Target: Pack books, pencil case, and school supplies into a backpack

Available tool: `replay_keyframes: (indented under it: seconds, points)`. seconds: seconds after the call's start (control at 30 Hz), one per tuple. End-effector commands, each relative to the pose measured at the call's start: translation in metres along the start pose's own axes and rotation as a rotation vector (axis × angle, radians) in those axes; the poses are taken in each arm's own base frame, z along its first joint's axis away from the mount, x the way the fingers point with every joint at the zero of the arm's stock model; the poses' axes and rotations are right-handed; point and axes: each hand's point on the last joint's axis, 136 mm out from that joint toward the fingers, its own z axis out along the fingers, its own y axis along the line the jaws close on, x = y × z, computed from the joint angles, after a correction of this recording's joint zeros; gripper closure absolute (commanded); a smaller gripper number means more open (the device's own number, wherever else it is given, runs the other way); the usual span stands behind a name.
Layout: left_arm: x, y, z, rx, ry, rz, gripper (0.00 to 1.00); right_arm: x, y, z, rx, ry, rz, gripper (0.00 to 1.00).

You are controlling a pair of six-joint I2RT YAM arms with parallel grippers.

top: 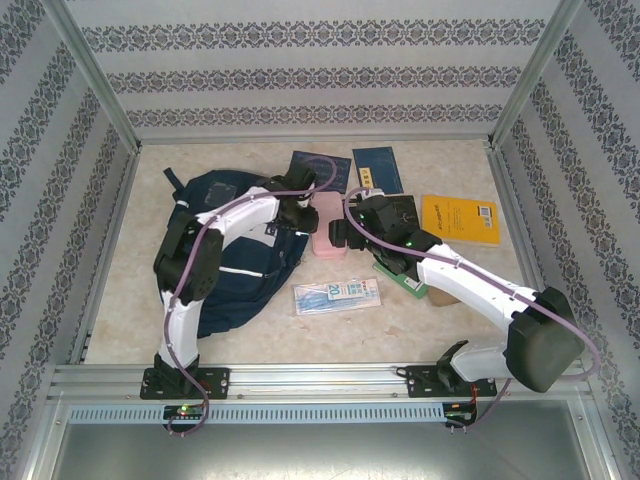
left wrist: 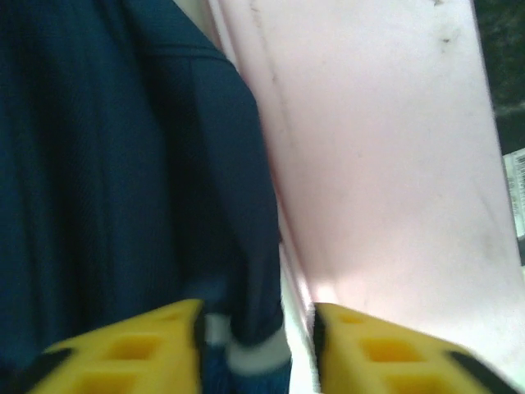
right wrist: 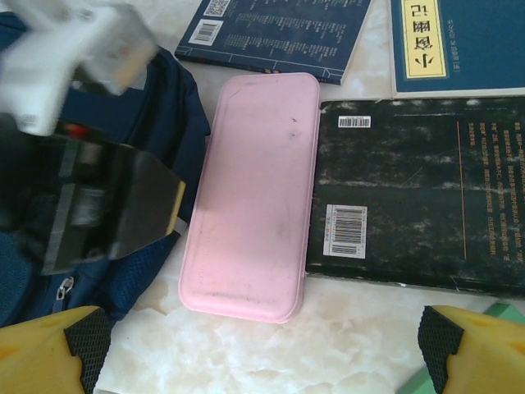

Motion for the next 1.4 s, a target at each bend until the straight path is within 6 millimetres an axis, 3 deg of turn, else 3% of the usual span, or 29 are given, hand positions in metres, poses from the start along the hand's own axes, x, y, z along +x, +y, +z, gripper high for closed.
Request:
replay_keyframes:
  seconds: [0.0, 0.13, 0.3, 0.43, 0.5, 0.63, 0.83, 0.97, 1.1, 1.33, 1.37]
  points:
    - [-0.007, 0.022, -0.051, -0.050, -0.110, -0.155, 0.52, -0.003, 0.008, 0.009, -0.035, 0.017, 0.017, 0.02]
    - [0.028, 0.055, -0.078, -0.152, -0.119, -0.311, 0.52, -0.003, 0.022, 0.022, -0.087, 0.056, 0.020, 0.12]
    - [0.103, 0.093, -0.095, -0.279, -0.044, -0.527, 0.51, 0.003, 0.050, 0.050, -0.198, 0.168, 0.058, 0.42]
    - [0.151, 0.100, -0.106, -0.246, -0.015, -0.685, 0.51, 0.010, 0.063, 0.076, -0.213, 0.250, 0.095, 0.47]
    - [0.168, 0.102, -0.113, -0.225, -0.019, -0.744, 0.47, 0.010, 0.064, 0.088, -0.198, 0.264, 0.105, 0.49]
    - [0.195, 0.103, -0.124, -0.169, -0.017, -0.837, 0.44, 0.014, 0.063, 0.113, -0.152, 0.317, 0.111, 0.62]
    - [0.238, 0.106, -0.126, -0.163, 0.065, -0.941, 0.43, 0.021, 0.068, 0.141, -0.135, 0.369, 0.119, 0.64]
    - [0.255, 0.109, -0.116, -0.149, 0.075, -0.982, 0.37, 0.029, 0.066, 0.156, -0.093, 0.404, 0.107, 0.62]
    - [0.251, 0.116, -0.102, -0.151, 0.019, -0.994, 0.37, 0.037, 0.070, 0.165, -0.096, 0.437, 0.121, 0.67]
    - [0.232, 0.152, -0.089, -0.257, -0.022, -0.934, 0.56, 0.038, 0.071, 0.163, -0.083, 0.439, 0.121, 1.00]
    - [0.227, 0.159, -0.087, -0.262, -0.017, -0.927, 0.56, 0.037, 0.070, 0.161, -0.079, 0.437, 0.123, 1.00]
